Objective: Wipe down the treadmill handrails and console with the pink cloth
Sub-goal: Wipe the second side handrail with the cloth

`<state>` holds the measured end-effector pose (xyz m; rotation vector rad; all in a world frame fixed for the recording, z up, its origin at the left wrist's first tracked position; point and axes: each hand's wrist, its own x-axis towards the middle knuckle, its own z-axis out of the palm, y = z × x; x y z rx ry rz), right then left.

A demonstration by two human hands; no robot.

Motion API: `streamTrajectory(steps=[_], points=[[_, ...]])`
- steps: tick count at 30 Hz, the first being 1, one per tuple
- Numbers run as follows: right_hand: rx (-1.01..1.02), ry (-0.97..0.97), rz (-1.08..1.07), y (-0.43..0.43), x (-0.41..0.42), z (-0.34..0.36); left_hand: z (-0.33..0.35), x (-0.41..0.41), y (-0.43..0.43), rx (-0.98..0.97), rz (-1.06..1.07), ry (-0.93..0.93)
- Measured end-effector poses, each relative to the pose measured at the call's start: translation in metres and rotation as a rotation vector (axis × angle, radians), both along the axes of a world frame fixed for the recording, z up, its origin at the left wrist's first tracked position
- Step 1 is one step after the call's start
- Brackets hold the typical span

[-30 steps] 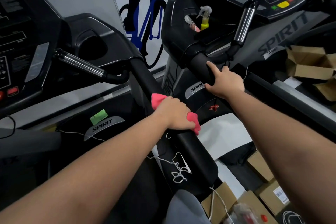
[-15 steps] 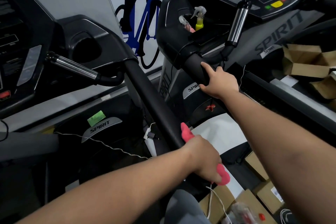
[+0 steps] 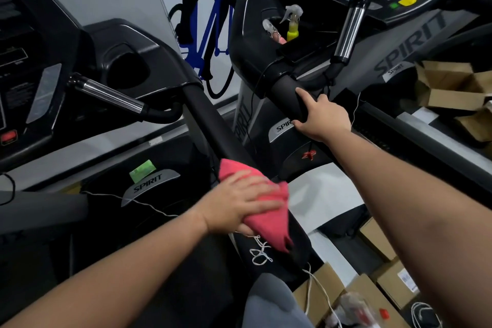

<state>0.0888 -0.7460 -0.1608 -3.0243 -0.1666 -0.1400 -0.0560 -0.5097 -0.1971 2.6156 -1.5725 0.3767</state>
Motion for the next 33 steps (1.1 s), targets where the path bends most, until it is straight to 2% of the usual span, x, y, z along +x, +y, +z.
streamTrajectory(steps=[3, 5, 7, 12, 17, 19, 22, 26, 33], points=[[0.007, -0.004, -0.006, 0.002, 0.001, -0.001, 0.003, 0.013, 0.027, -0.098, 0.346, 0.031], [0.009, -0.003, -0.009, 0.003, 0.001, 0.0, 0.013, 0.019, 0.02, -0.15, 0.474, 0.068], [0.007, -0.002, -0.01, 0.003, 0.001, 0.0, 0.031, 0.025, -0.003, -0.077, 0.542, 0.11], [0.003, 0.0, -0.003, 0.003, -0.001, 0.002, 0.061, 0.044, -0.069, 0.637, 0.608, 0.357], [0.007, -0.002, 0.006, 0.002, 0.002, 0.002, 0.038, 0.044, -0.13, 1.105, 0.723, 0.698], [0.01, -0.003, 0.007, 0.001, 0.002, 0.003, 0.034, 0.035, -0.143, 1.191, 0.687, 0.796], [0.01, -0.001, 0.005, 0.002, 0.002, 0.002, 0.038, 0.02, -0.151, 1.169, 0.588, 0.855], [0.003, 0.005, -0.003, 0.001, 0.001, 0.003, 0.052, 0.002, -0.148, 0.931, 0.365, 0.884], [0.005, 0.0, -0.012, 0.003, -0.001, 0.004, 0.039, -0.03, -0.106, 0.323, 0.014, 0.335]])
